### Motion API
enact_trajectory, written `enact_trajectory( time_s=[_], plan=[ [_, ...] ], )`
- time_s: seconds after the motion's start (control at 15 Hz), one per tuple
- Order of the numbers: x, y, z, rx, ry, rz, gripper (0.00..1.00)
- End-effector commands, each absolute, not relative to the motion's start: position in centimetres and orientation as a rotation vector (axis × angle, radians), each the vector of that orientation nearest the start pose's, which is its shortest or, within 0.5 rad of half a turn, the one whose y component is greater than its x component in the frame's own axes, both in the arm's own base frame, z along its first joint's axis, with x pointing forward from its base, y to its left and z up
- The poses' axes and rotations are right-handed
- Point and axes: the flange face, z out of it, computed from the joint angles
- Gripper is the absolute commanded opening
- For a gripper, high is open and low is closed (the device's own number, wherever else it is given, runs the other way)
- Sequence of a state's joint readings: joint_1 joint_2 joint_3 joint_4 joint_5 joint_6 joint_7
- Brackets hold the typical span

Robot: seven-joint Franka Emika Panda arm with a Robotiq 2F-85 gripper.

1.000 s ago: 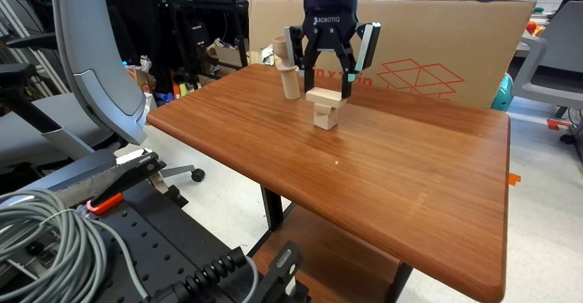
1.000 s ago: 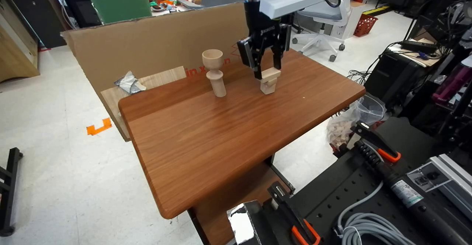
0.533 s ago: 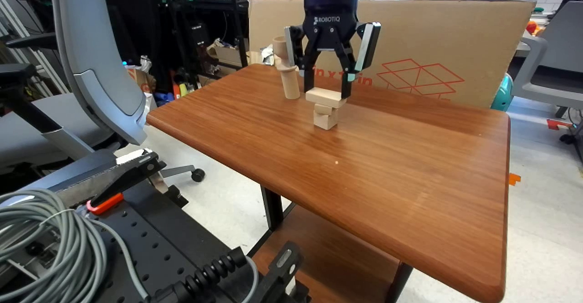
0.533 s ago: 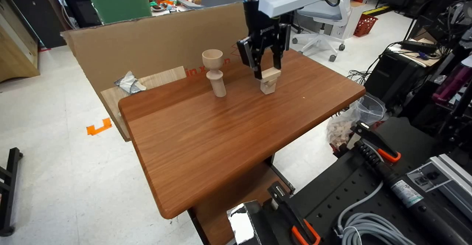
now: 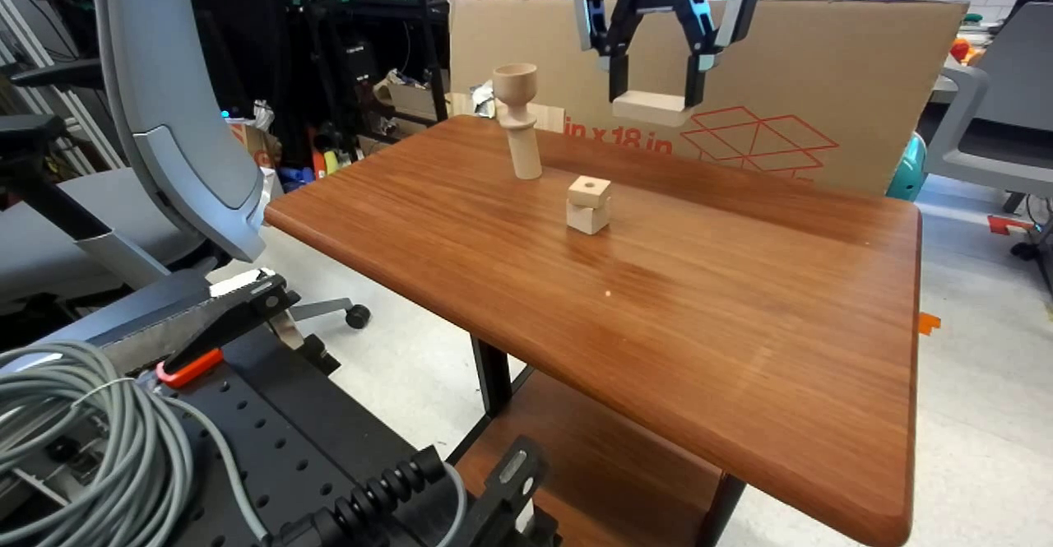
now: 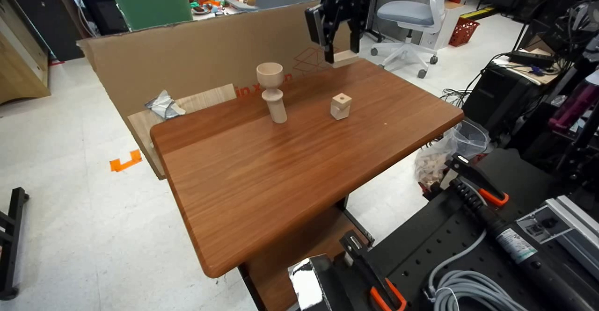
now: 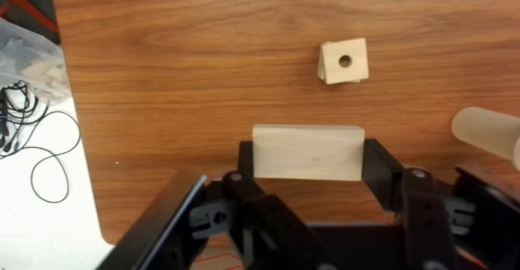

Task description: Pick up the rectangle and put it on the table

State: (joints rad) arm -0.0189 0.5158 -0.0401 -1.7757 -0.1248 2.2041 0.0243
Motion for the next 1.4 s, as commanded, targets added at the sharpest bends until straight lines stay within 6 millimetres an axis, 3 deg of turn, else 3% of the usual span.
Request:
enact_trajectory(
  time_s=[0.0,0.27,0.6,1.33],
  plan=[
    [66.6,-7.3,27.2,-3.247,0.092,0.187,0.42],
    [67.9,-10.1,25.3,-3.268,0.133,0.277,0.42],
    [69.4,-12.0,21.6,-3.253,0.125,0.419,0.42],
    [72.9,-11.6,16.4,-3.306,0.099,0.501,0.42]
  ],
)
